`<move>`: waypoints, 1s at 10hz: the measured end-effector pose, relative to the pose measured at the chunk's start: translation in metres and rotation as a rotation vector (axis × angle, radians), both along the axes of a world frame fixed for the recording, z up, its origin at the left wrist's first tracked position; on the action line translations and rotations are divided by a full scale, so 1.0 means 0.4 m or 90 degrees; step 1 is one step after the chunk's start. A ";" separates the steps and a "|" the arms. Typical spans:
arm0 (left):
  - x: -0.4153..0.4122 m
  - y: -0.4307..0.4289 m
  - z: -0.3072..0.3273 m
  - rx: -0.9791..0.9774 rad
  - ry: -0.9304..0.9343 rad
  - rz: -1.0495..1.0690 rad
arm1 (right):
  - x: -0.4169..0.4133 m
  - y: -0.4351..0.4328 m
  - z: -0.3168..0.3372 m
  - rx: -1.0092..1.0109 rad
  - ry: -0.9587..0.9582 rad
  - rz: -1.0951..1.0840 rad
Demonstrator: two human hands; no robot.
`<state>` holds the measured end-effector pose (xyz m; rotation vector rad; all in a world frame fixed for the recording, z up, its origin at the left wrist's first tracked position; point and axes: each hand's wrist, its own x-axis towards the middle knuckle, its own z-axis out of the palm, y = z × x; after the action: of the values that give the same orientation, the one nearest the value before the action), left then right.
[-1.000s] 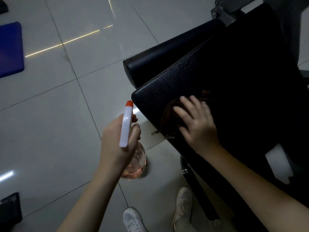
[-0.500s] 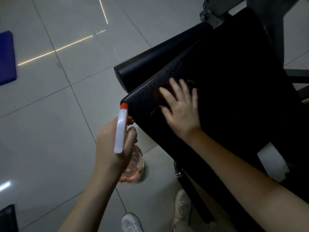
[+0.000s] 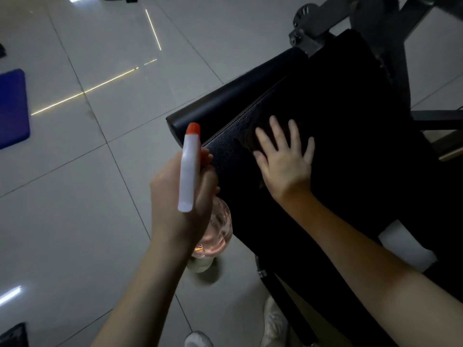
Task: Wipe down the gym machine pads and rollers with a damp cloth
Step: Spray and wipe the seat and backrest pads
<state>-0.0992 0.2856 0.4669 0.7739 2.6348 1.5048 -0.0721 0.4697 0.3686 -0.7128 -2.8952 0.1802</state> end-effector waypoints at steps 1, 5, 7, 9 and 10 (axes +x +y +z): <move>-0.003 0.049 0.007 0.048 -0.010 0.014 | 0.085 0.040 -0.024 0.047 0.034 0.028; -0.033 0.130 -0.010 0.067 -0.075 -0.015 | 0.055 0.054 -0.039 -0.260 0.268 -0.297; -0.049 0.144 -0.009 -0.006 0.019 -0.012 | 0.110 -0.030 -0.085 -0.119 0.213 -0.045; -0.054 0.152 -0.013 0.014 -0.027 -0.003 | -0.032 0.074 -0.041 -0.084 0.206 0.004; -0.051 0.154 -0.002 0.035 -0.080 -0.006 | -0.126 0.090 0.000 -0.147 0.238 -0.128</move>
<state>-0.1196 0.3471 0.4660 0.6690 2.5059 1.5753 -0.1225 0.5057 0.3686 -0.8917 -2.4549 0.5640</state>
